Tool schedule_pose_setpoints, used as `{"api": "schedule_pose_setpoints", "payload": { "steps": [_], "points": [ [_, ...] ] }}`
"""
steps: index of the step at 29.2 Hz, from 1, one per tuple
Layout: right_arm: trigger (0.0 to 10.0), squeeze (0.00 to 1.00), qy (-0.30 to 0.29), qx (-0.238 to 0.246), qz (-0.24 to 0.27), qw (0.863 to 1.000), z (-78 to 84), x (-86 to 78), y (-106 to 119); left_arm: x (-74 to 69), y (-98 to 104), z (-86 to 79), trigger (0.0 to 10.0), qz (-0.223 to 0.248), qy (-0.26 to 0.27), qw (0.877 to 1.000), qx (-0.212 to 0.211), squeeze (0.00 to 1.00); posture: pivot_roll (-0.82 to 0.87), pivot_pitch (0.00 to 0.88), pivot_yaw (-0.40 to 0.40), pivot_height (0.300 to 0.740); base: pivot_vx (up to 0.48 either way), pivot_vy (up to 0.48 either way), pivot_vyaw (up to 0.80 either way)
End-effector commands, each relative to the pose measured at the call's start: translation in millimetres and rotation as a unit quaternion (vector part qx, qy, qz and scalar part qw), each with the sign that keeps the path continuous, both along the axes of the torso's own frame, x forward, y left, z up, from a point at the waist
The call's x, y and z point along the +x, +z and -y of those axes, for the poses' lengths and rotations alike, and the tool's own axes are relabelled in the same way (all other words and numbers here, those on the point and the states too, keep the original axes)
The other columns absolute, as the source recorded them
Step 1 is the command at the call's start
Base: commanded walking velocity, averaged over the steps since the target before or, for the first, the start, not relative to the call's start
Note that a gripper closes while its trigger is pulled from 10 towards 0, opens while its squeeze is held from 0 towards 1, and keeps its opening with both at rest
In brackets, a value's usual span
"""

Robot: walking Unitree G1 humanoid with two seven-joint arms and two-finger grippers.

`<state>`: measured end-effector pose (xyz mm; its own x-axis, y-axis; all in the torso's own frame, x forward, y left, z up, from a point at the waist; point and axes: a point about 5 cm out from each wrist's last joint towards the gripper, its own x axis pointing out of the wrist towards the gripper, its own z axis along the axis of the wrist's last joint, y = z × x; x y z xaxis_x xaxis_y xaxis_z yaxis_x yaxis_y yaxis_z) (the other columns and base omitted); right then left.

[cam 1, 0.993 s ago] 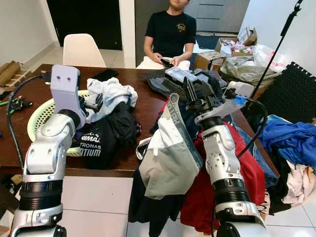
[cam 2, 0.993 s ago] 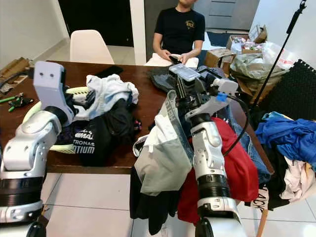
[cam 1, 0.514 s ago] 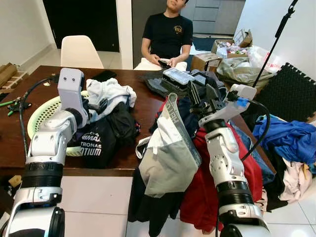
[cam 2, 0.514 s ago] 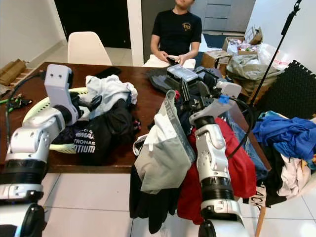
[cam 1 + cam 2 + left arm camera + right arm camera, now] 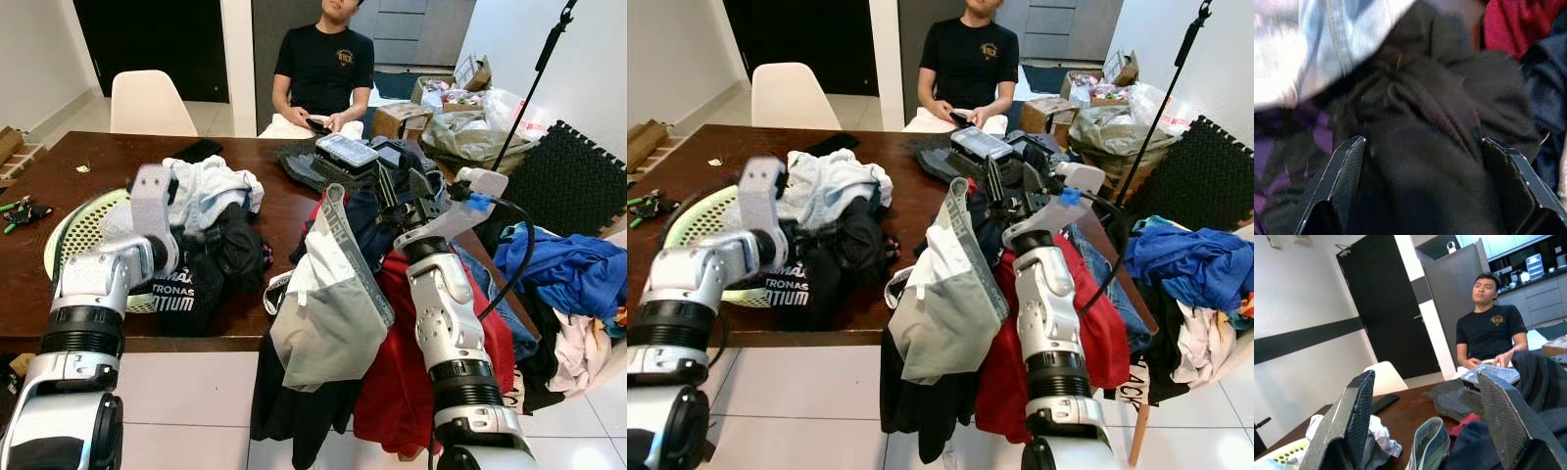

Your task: Hang hanger

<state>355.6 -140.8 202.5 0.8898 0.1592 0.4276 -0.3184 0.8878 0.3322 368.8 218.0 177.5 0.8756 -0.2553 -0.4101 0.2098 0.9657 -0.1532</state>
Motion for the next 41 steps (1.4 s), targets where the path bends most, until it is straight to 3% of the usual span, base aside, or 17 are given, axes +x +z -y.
{"api": "schedule_pose_setpoints", "payload": {
  "steps": [1, 9, 10, 12, 13, 25, 29, 30, 31, 32, 33, 34, 36, 37, 41],
  "points": [
    [10.0, 0.0, 0.002, -0.003, -0.005, 1.0, -1.4, -1.2, -1, -1.9, -5, -6.3, 10.0, -0.023, 0.002, 1.0, 0.007, 0.03, 0.09, 0.0, -0.038, 0.74, 0.0, 0.0, 0.0],
    [10.0, 0.0, 0.003, -0.001, -0.008, 1.0, -2.2, -1.3, -2, -3.5, -12, -8.2, 10.0, -0.04, -0.004, 0.999, 0.011, 0.0, 0.1, 0.0, -0.035, 0.74, 0.0, 0.0, 0.0],
    [10.0, 0.0, 0.003, 0.0, -0.009, 1.0, -2.5, -1.0, -2, -3.3, -13, -11.1, 0.6, -0.043, 0.002, 0.999, 0.016, 0.0, 0.1, 0.0, -0.034, 0.74, 0.0, 0.0, 0.0],
    [10.0, 0.0, 0.003, 0.0, -0.009, 1.0, -2.5, -1.0, -2, -3.3, -13, -11.1, 0.6, -0.043, 0.002, 0.999, 0.016, 0.0, 0.1, 0.0, -0.034, 0.74, 0.0, 0.0, 0.0],
    [10.0, 0.0, 0.002, 0.001, -0.009, 1.0, -2.0, -0.8, -2, -2.8, -13, -13.7, 0.0, -0.043, 0.006, 0.999, 0.018, 0.0, 0.1, 0.0, -0.034, 0.74, 0.0, 0.0, 0.0],
    [10.0, 0.0, -0.003, 0.006, -0.011, 1.0, -0.3, 0.0, -2, 1.0, 0, -23.7, 0.0, -0.024, 0.029, 0.999, 0.007, 0.0, 0.11, 0.0, -0.029, 0.74, 0.0, 0.0, 0.0],
    [10.0, 0.0, -0.004, 0.01, -0.01, 1.0, -1.2, 0.9, -1, 5.4, 20, -28.8, 0.0, 0.03, 0.045, 0.999, 0.001, 0.0, 0.11, 0.0, -0.028, 0.74, 0.0, 0.0, 0.0],
    [10.0, 0.0, -0.005, 0.012, -0.009, 1.0, -1.8, 1.3, 0, 8.3, 38, -26.3, 0.0, 0.088, 0.04, 0.995, 0.001, 0.0, 0.11, 0.0, -0.028, 0.74, 0.0, 0.0, 0.0],
    [10.0, 0.0, -0.005, 0.012, -0.009, 1.0, -1.8, 1.3, 0, 8.3, 38, -26.3, 0.0, 0.088, 0.04, 0.995, 0.001, 0.0, 0.11, 0.0, -0.028, 0.74, 0.0, 0.0, 0.0],
    [10.0, 0.0, -0.006, 0.014, -0.009, 1.0, -1.9, 1.5, 0, 10.1, 70, -16.1, 0.0, 0.197, 0.012, 0.98, 0.005, 0.0, 0.11, 0.0, -0.03, 0.74, 0.0, 0.0, 0.0],
    [10.0, 0.0, -0.006, 0.014, -0.009, 1.0, -1.9, 1.5, 0, 10.1, 70, -16.1, 0.0, 0.197, 0.012, 0.98, 0.005, 0.0, 0.11, 0.0, -0.03, 0.74, 0.0, 0.0, 0.0],
    [10.0, 0.0, -0.007, 0.015, -0.008, 1.0, -1.9, 1.7, 1, 7.0, 110, -1.6, 0.0, 0.32, -0.017, 0.947, 0.005, 0.0, 0.11, 0.0, -0.028, 0.74, 0.0, 0.0, 0.0],
    [10.0, 0.0, -0.007, 0.015, -0.008, 1.0, -1.9, 1.7, 1, 7.0, 110, -1.6, 0.0, 0.32, -0.017, 0.947, 0.005, 0.0, 0.11, 0.0, -0.028, 0.74, 0.0, 0.0, 0.0],
    [10.0, 0.0, -0.008, 0.016, -0.007, 1.0, -1.9, 2.0, 1, -0.8, 146, 11.6, 0.0, 0.415, -0.037, 0.909, -0.007, 0.0, 0.11, 0.0, -0.029, 0.74, 0.0, 0.0, 0.0],
    [10.0, 0.0, -0.008, 0.016, -0.007, 1.0, -1.9, 2.0, 1, -0.8, 146, 11.6, 0.0, 0.415, -0.037, 0.909, -0.007, 0.0, 0.11, 0.0, -0.029, 0.74, 0.0, 0.0, 0.0]
  ]
}}
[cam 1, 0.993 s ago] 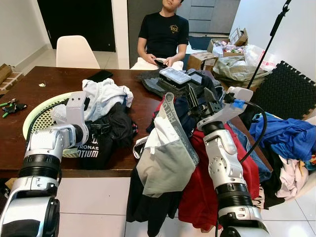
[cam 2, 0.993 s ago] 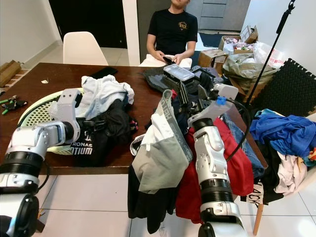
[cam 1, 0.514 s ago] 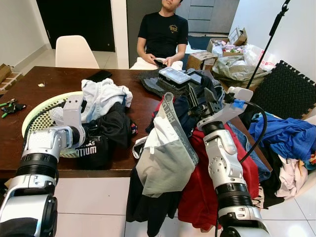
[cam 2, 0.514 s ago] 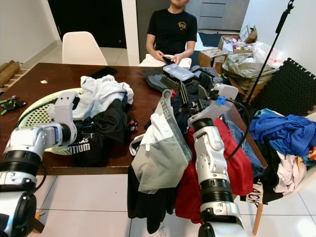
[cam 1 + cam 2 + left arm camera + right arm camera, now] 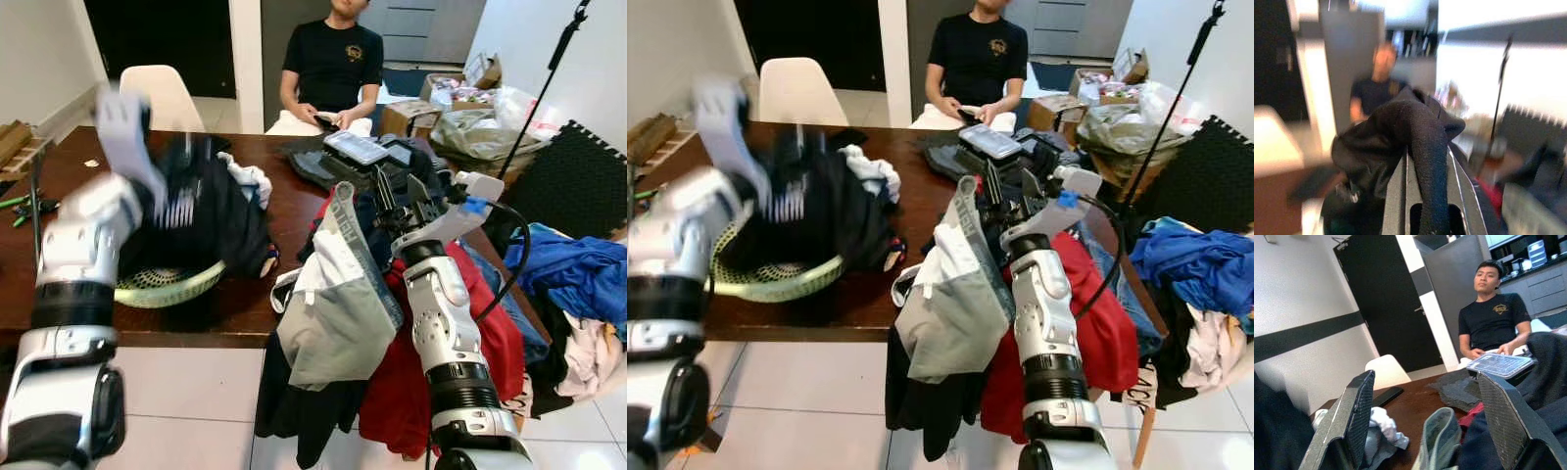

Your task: Hang hanger

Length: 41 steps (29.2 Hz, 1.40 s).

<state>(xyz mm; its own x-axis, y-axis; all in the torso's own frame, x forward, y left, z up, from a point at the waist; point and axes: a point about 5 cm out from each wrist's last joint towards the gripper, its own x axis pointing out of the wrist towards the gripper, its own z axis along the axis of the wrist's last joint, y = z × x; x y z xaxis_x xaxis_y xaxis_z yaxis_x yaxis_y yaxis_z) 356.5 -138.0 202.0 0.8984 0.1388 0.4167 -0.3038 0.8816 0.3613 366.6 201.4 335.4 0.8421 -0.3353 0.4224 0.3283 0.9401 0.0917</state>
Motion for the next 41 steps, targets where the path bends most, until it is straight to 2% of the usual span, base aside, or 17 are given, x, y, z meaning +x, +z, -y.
{"api": "schedule_pose_setpoints", "payload": {
  "steps": [1, 3, 4, 7, 8, 10, 11, 12, 13, 15, 16, 17, 19, 27, 32, 41],
  "points": [
    [10.0, 0.0, -0.006, 0.004, 0.002, 1.0, 1.1, 1.4, 2, -8.7, 19, 8.6, 0.0, 0.061, -0.028, 0.998, -0.011, 0.0, 0.11, 0.0, -0.031, 0.74, 0.0, 0.0, 0.0],
    [10.0, 0.0, -0.006, 0.004, 0.002, 1.0, 1.1, 1.4, 2, -8.7, 19, 8.6, 0.0, 0.061, -0.028, 0.998, -0.011, 0.0, 0.11, 0.0, -0.031, 0.74, 0.0, 0.0, 0.0],
    [10.0, 0.0, -0.009, 0.005, 0.002, 1.0, 1.2, 2.1, 3, -27.3, 58, 31.4, 0.0, 0.144, -0.107, 0.984, -0.022, 0.0, 0.11, 0.0, -0.029, 0.74, 0.0, 0.0, 0.0],
    [10.0, 0.0, -0.009, 0.005, 0.002, 1.0, 1.2, 2.1, 3, -27.3, 58, 31.4, 0.0, 0.144, -0.107, 0.984, -0.022, 0.0, 0.11, 0.0, -0.029, 0.74, 0.0, 0.0, 0.0],
    [10.0, 0.0, -0.012, 0.006, 0.001, 1.0, 0.9, 2.7, 3, -49.0, 90, 47.4, 0.0, 0.206, -0.183, 0.961, -0.032, 0.0, 0.11, 0.0, -0.026, 0.74, 0.0, 0.0, 0.0],
    [10.0, 0.0, -0.012, 0.006, 0.001, 1.0, 0.9, 2.7, 3, -49.0, 90, 47.4, 0.0, 0.206, -0.183, 0.961, -0.032, 0.0, 0.11, 0.0, -0.026, 0.74, 0.0, 0.0, 0.0],
    [10.0, 0.0, -0.014, 0.006, 0.001, 1.0, 0.2, 2.8, 3, -67.0, 109, 57.1, 0.0, 0.245, -0.242, 0.938, -0.037, 0.0, 0.11, 0.0, -0.022, 0.74, 0.0, 0.0, 0.0],
    [10.0, 0.0, -0.014, 0.006, 0.001, 1.0, 0.2, 2.8, 3, -67.0, 109, 57.1, 0.0, 0.245, -0.242, 0.938, -0.037, 0.0, 0.11, 0.0, -0.022, 0.74, 0.0, 0.0, 0.0],
    [10.0, 0.0, -0.017, 0.008, 0.004, 1.0, 0.6, 2.3, 3, -79.6, 121, 61.1, 0.0, 0.268, -0.281, 0.92, -0.05, 0.0, 0.11, 0.0, -0.021, 0.74, 0.0, 0.0, 0.0],
    [10.0, 0.0, -0.017, 0.008, 0.004, 1.0, 0.6, 2.3, 3, -79.6, 121, 61.1, 0.0, 0.268, -0.281, 0.92, -0.05, 0.0, 0.11, 0.0, -0.021, 0.74, 0.0, 0.0, 0.0],
    [10.0, 0.0, -0.02, 0.015, 0.002, 1.0, 1.9, 2.6, 3, -86.4, 129, 58.3, 0.0, 0.282, -0.3, 0.909, -0.073, 0.0, 0.11, 0.0, -0.021, 0.74, 0.0, 0.0, 0.0],
    [10.0, 0.0, -0.02, 0.015, 0.002, 1.0, 1.9, 2.6, 3, -86.4, 129, 58.3, 0.0, 0.282, -0.3, 0.909, -0.073, 0.0, 0.11, 0.0, -0.021, 0.74, 0.0, 0.0, 0.0],
    [10.0, 0.0, -0.025, 0.023, -0.001, 0.999, 4.3, 3.3, 3, -93.9, 137, 54.4, 0.0, 0.309, -0.318, 0.89, -0.105, 0.0, 0.11, 0.0, -0.02, 0.74, 0.0, 0.0, -0.27],
    [10.0, 0.0, -0.025, 0.025, -0.004, 0.999, 5.2, 4.0, 3, -99.3, 140, 53.5, 0.0, 0.323, -0.328, 0.881, -0.108, 0.0, 0.11, 0.0, -0.018, 0.74, 0.0, 0.0, -0.74],
    [10.0, 0.0, -0.035, 0.025, -0.004, 0.999, 9.2, 4.0, 3, -101.4, 141, 51.3, 0.0, 0.325, -0.319, 0.887, -0.079, 0.0, 0.11, 0.0, -0.013, 0.74, 0.0, 0.0, -0.8],
    [10.0, 0.0, -0.037, 0.027, -0.002, 0.999, 9.3, 3.8, 3, -99.8, 144, 44.5, 0.0, 0.327, -0.3, 0.894, -0.066, 0.0, 0.12, 0.0, -0.015, 0.74, 0.0, 0.0, -0.8]
  ]
}}
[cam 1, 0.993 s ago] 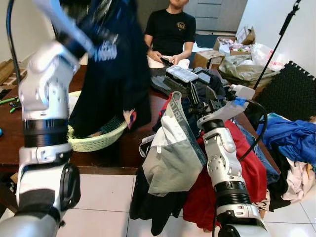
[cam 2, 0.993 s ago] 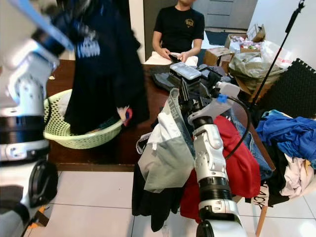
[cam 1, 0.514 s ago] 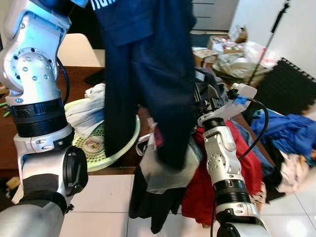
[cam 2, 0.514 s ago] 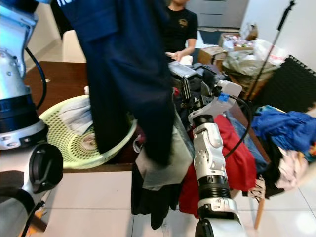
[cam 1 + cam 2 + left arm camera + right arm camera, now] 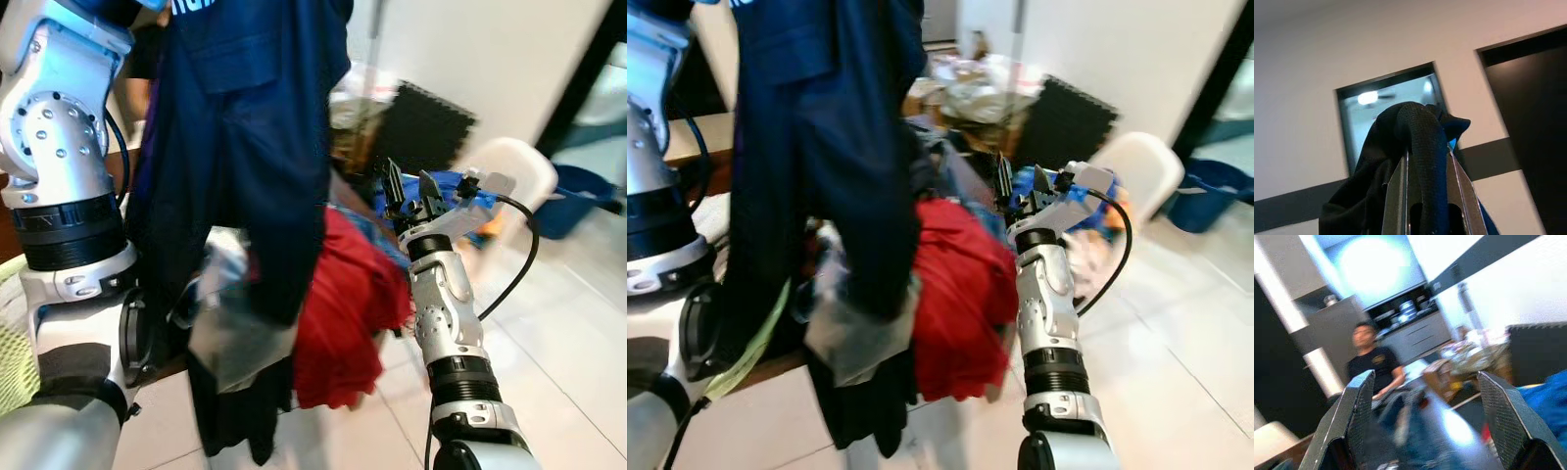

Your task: Hang hanger

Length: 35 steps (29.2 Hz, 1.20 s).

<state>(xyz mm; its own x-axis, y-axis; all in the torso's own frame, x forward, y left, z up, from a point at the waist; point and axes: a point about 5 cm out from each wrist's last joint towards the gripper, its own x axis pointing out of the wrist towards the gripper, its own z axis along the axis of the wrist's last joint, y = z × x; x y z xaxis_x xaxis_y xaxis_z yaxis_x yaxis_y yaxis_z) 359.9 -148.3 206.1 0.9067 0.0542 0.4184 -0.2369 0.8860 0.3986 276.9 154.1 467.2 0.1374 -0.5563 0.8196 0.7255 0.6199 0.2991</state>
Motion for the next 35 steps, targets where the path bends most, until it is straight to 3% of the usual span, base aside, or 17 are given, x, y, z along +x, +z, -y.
{"api": "schedule_pose_setpoints", "payload": {
  "steps": [1, 17, 30, 33, 34, 35],
  "points": [
    [10.0, 0.0, 0.0, 0.007, 0.0, 1.0, -1.1, 0.4, -1, -10.1, 12, -2.8, 0.0, 0.035, 0.006, 0.999, 0.0, 0.0, 0.12, 0.0, -0.015, 0.74, 0.0, 0.0, -0.8],
    [10.0, 0.0, -0.002, 0.008, 0.006, 1.0, 1.4, 1.7, 2, -8.4, 12, -9.9, 0.0, 0.036, 0.021, 0.999, 0.009, 0.0, 0.11, 0.0, -0.018, 0.74, 0.0, 0.0, -0.8],
    [10.0, 0.0, -0.007, 0.005, 0.004, 1.0, 6.6, 1.4, 0, -4.8, 7, -6.6, 0.0, 0.032, 0.016, 0.999, 0.032, 0.0, 0.11, 0.0, -0.016, 0.74, 0.0, 0.0, -0.8],
    [10.0, 0.0, -0.008, 0.004, 0.004, 1.0, 7.2, 1.4, 0, -10.5, 14, -9.9, 0.0, 0.036, -0.016, 0.999, 0.003, 0.0, 0.11, 0.0, -0.014, 0.74, 0.0, 0.0, -0.8],
    [10.0, 0.0, -0.009, 0.004, 0.003, 1.0, 7.4, 1.5, 0, -18.2, 23, -17.1, 0.0, 0.04, -0.068, 0.995, -0.053, 0.0, 0.11, 0.0, -0.014, 0.74, 0.0, 0.0, -0.8],
    [10.0, 0.0, -0.009, 0.005, 0.003, 1.0, 7.5, 1.6, 0, -19.8, 25, -18.8, 0.0, 0.042, -0.079, 0.994, -0.066, 0.0, 0.11, 0.0, -0.014, 0.74, 0.0, 0.0, -0.8]
  ]
}}
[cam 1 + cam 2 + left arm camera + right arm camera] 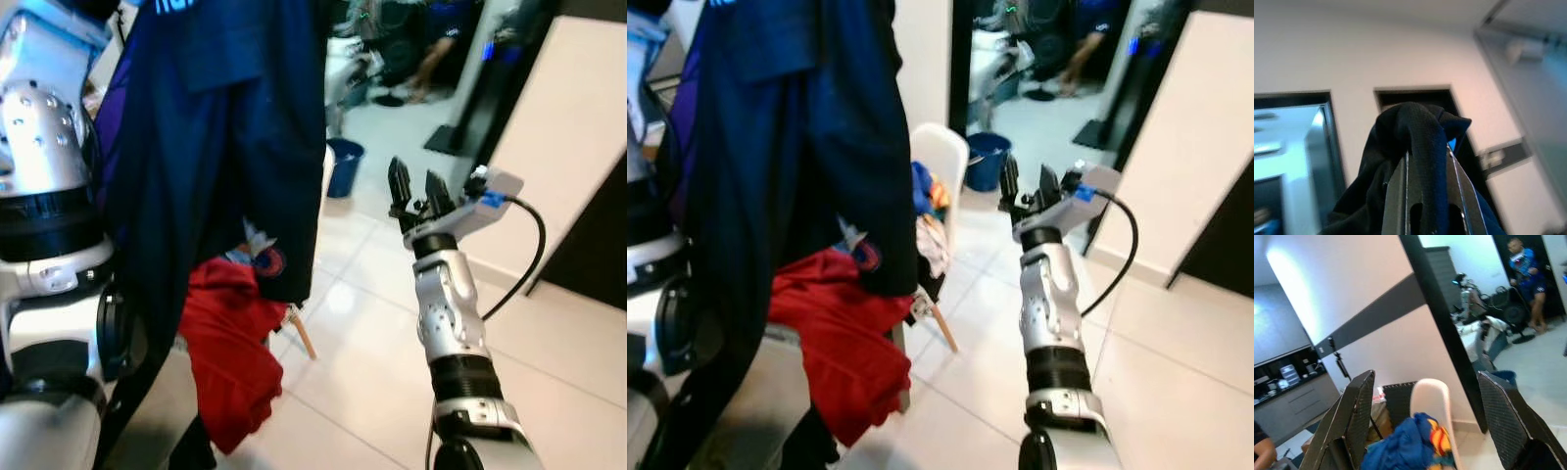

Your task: Hang hanger

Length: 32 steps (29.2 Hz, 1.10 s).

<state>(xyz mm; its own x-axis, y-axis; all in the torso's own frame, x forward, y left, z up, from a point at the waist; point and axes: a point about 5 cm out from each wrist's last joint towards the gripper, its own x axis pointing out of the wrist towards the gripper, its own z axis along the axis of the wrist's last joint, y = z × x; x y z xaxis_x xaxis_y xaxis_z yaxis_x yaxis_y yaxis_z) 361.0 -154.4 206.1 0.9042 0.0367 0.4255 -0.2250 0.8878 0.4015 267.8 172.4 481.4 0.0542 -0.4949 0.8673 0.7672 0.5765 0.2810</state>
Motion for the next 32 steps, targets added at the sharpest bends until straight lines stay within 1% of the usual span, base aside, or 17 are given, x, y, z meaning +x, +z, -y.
{"api": "schedule_pose_setpoints", "payload": {
  "steps": [1, 4, 7, 8, 9, 10, 11, 12, 13, 15, 16, 18, 21, 25, 28, 31, 32],
  "points": [
    [10.0, 0.0, 0.0, 0.002, -0.001, 1.0, 1.4, 0.4, 0, -10.8, 11, -0.5, 0.0, 0.021, -0.034, 0.999, -0.025, 0.0, 0.11, 0.0, -0.014, 0.74, 0.0, 0.0, -0.8],
    [10.0, 0.0, 0.0, 0.002, -0.002, 1.0, 1.1, 0.3, -1, -13.5, 18, -9.2, 0.0, 0.016, -0.084, 0.993, -0.081, 0.0, 0.11, 0.0, -0.016, 0.74, 0.0, 0.0, -0.8],
    [10.0, 0.0, 0.0, 0.001, -0.002, 1.0, 1.2, 0.3, -1, -9.3, 18, -10.5, 0.0, 0.003, -0.063, 0.994, -0.084, 0.0, 0.11, 0.0, -0.016, 0.74, 0.0, 0.0, -0.8],
    [10.0, 0.0, -0.001, 0.0, -0.002, 1.0, 1.8, 0.3, -1, 6.7, 13, -4.9, 0.0, -0.033, 0.034, 0.998, -0.05, 0.0, 0.11, 0.0, -0.018, 0.74, 0.0, 0.0, -0.8],
    [10.0, 0.0, -0.001, 0.0, -0.002, 1.0, 1.8, 0.3, -1, 6.7, 13, -4.9, 0.0, -0.033, 0.034, 0.998, -0.05, 0.0, 0.11, 0.0, -0.018, 0.74, 0.0, 0.0, -0.8],
    [10.0, 0.0, -0.002, -0.001, -0.003, 1.0, 2.6, 0.5, -1, 26.5, 4, 3.2, 0.0, -0.068, 0.146, 0.987, 0.004, 0.0, 0.11, 0.0, -0.018, 0.74, 0.0, 0.0, -0.8],
    [10.0, 0.0, -0.002, -0.001, -0.003, 1.0, 2.6, 0.5, -1, 26.5, 4, 3.2, 0.0, -0.068, 0.146, 0.987, 0.004, 0.0, 0.11, 0.0, -0.018, 0.74, 0.0, 0.0, -0.8],
    [10.0, 0.0, -0.003, -0.002, -0.003, 1.0, 3.2, 0.7, -1, 42.5, -7, 8.2, 0.0, -0.091, 0.233, 0.967, 0.051, 0.0, 0.11, 0.0, -0.017, 0.74, 0.0, 0.0, -0.8],
    [10.0, 0.0, -0.003, -0.002, -0.003, 1.0, 3.2, 0.7, -1, 42.5, -7, 8.2, 0.0, -0.091, 0.233, 0.967, 0.051, 0.0, 0.11, 0.0, -0.017, 0.74, 0.0, 0.0, -0.8],
    [10.0, 0.0, -0.004, -0.003, -0.005, 1.0, 4.0, 0.7, -2, 71.0, -35, 9.5, 0.0, -0.144, 0.356, 0.914, 0.129, 0.0, 0.1, 0.0, -0.014, 0.74, 0.0, 0.0, -0.8],
    [10.0, 0.0, -0.004, -0.003, -0.005, 1.0, 4.0, 0.7, -2, 71.0, -35, 9.5, 0.0, -0.144, 0.356, 0.914, 0.129, 0.0, 0.1, 0.0, -0.014, 0.74, 0.0, 0.0, -0.8],
    [10.0, 0.0, -0.006, -0.005, -0.008, 1.0, 4.7, 0.3, -3, 91.9, -68, 2.7, 0.0, -0.212, 0.401, 0.875, 0.171, 0.0, 0.1, 0.0, -0.01, 0.74, 0.0, 0.0, -0.8],
    [10.0, 0.0, -0.007, -0.009, -0.015, 1.0, 5.5, -0.3, -6, 104.8, -100, -0.5, 0.0, -0.269, 0.405, 0.851, 0.196, 0.0, 0.1, 0.0, -0.01, 0.74, 0.0, 0.0, -0.8],
    [10.0, 0.0, -0.007, -0.011, -0.018, 1.0, 5.8, -0.5, -7, 109.6, -118, 0.6, 0.0, -0.292, 0.401, 0.841, 0.213, 0.0, 0.09, 0.0, -0.011, 0.74, 0.0, 0.0, -0.8],
    [10.0, 0.0, -0.007, -0.017, -0.025, 1.0, 6.5, -0.8, -10, 115.1, -153, 7.6, 0.0, -0.334, 0.376, 0.832, 0.236, 0.0, 0.09, 0.0, -0.01, 0.74, 0.0, 0.0, -0.8],
    [10.0, 0.0, -0.006, -0.06, -0.087, 0.994, 6.3, 0.5, -30, 118.8, -212, 16.3, 0.0, -0.405, 0.356, 0.805, 0.247, 0.0, 0.08, 0.0, -0.006, 0.74, 0.0, 0.0, -0.8],
    [10.0, 0.0, -0.006, -0.06, -0.087, 0.994, 6.3, 0.5, -30, 118.8, -212, 16.3, 0.0, -0.405, 0.356, 0.805, 0.247, 0.0, 0.08, 0.0, -0.006, 0.74, 0.0, 0.0, -0.8]
  ]
}}
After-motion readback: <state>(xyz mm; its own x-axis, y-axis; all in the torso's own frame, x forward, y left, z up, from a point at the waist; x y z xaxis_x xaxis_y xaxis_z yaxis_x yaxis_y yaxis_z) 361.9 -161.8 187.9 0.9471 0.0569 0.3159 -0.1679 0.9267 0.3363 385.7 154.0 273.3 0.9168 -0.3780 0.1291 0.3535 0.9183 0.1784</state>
